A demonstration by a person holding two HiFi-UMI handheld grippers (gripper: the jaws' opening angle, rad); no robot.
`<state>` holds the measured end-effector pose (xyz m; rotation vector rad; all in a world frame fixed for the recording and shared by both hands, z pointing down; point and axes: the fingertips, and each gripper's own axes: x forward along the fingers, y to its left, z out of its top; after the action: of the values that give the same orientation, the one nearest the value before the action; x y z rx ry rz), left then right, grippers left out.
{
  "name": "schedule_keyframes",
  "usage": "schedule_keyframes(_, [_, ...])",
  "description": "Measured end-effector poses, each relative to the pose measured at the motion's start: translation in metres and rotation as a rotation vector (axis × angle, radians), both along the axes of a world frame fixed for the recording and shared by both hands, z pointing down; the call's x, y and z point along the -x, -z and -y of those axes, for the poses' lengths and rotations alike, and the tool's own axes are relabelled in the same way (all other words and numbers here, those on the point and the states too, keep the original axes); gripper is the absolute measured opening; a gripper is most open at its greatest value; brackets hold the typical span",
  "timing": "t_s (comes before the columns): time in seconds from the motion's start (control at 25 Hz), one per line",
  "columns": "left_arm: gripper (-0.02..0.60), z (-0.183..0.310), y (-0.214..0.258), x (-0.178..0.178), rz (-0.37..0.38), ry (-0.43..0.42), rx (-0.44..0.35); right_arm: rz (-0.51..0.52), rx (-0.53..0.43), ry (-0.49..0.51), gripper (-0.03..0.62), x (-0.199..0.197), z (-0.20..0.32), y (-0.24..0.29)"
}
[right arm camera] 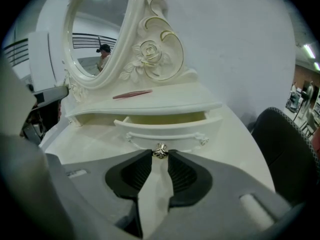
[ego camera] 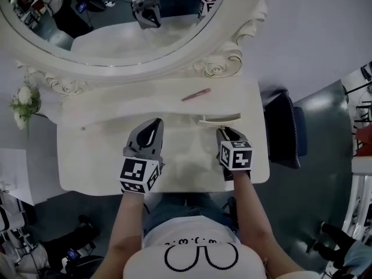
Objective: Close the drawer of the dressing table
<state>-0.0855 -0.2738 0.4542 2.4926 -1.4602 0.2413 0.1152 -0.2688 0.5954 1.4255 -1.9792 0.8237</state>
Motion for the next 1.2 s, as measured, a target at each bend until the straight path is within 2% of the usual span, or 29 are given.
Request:
schedule_keyframes(0.48, [-0.003,0.014,0.003,0.002,0.01,0.016,-0.009,-0.004,0.001,0.009,0.103,0.002,0.024,-0.002])
schedule_keyframes(1.2, [-0.003,0.009,0.012,0.018,0.026,0.071,-0.026,-0.018,-0.021,0.0,0.101,0.006,0.045,-0.003])
